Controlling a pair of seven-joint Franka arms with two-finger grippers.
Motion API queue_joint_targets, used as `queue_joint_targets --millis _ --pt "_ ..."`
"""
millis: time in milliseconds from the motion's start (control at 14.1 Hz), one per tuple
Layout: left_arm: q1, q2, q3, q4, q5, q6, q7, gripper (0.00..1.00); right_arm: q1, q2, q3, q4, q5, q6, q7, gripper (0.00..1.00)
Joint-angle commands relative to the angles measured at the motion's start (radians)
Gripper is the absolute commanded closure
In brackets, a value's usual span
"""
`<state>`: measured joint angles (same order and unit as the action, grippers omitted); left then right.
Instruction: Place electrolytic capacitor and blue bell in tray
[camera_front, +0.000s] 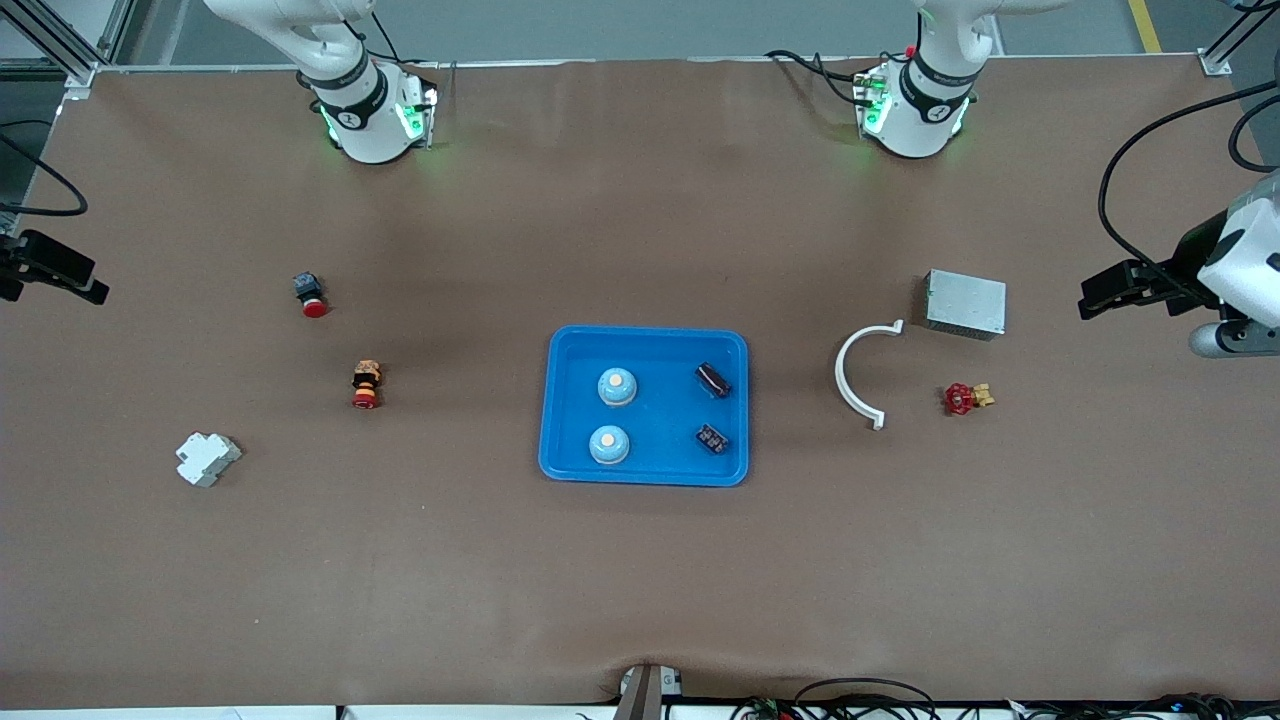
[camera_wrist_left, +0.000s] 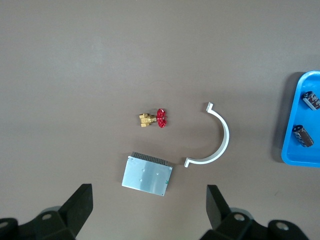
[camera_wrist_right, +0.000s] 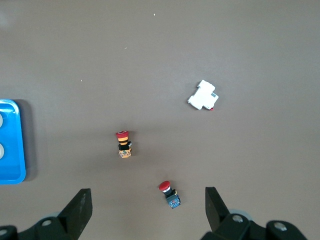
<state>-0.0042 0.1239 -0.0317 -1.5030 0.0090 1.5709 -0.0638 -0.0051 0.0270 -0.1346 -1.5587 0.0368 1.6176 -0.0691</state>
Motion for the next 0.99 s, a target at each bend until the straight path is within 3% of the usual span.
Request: queue_joint_targets --millis 0,920 --pt "-0.005 0.01 0.007 0.02 -0.018 0.001 0.001 0.0 -0.013 -0.025 0.013 -0.027 -0.003 0.015 0.012 0.0" --pt "0.006 0.013 0.007 0.021 -0.003 0.001 0.016 0.0 -0.007 -0.025 0.015 -0.027 -0.003 0.03 0.014 0.0"
